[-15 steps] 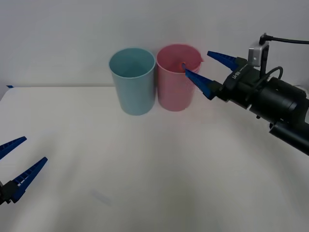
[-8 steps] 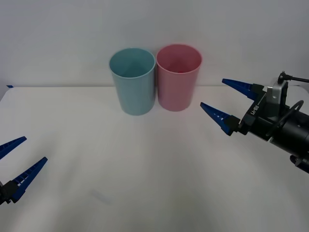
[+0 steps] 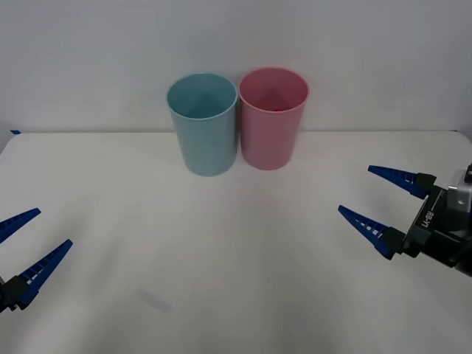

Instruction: Grasp the object on the table and drop it into the matching bin: aluminum can to the light blue bin, PET bottle to the pink bin.

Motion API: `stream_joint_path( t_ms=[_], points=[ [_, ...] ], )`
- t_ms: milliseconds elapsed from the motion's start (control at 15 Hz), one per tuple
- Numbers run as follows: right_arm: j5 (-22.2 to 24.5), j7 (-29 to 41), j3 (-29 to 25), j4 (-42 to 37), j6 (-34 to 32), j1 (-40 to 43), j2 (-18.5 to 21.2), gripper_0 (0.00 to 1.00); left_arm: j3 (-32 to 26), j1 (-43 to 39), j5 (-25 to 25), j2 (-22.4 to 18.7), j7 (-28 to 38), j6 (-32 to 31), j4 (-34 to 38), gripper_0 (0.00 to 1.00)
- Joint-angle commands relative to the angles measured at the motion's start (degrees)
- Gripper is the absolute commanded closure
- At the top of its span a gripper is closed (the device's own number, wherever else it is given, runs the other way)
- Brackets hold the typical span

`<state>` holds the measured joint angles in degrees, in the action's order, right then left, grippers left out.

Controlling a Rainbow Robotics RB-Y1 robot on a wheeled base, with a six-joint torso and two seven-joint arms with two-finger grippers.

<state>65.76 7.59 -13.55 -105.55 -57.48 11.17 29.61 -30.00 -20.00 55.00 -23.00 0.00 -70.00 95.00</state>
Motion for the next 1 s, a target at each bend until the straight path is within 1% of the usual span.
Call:
stream_joint_path(
  t_ms=[67, 200, 400, 667, 1000],
  points=[
    [0.25, -0.20, -2.18, -2.03, -0.88, 4.83, -0.79, 0.00, 0.00, 0.00, 0.00, 0.00, 0.00, 0.00, 0.00, 0.00],
    [0.25, -0.20, -4.38, -3.97, -0.88, 8.96, -1.14, 0.00, 0.00, 0.00, 0.00, 0.00, 0.00, 0.00, 0.00, 0.00],
    [-0.37, -0.20, -6.66, -4.41, -0.97, 12.74, -1.40, 0.00, 0.00, 0.00, 0.00, 0.00, 0.00, 0.00, 0.00, 0.00],
    [-0.46, -0.20, -7.98, -4.41, -0.97, 14.49, -1.40, 0.00, 0.00, 0.00, 0.00, 0.00, 0.00, 0.00, 0.00, 0.00],
    [-0.19, -0.55, -8.33, -4.41, -0.79, 15.11, -1.40, 0.00, 0.00, 0.00, 0.00, 0.00, 0.00, 0.00, 0.00, 0.00]
  ],
)
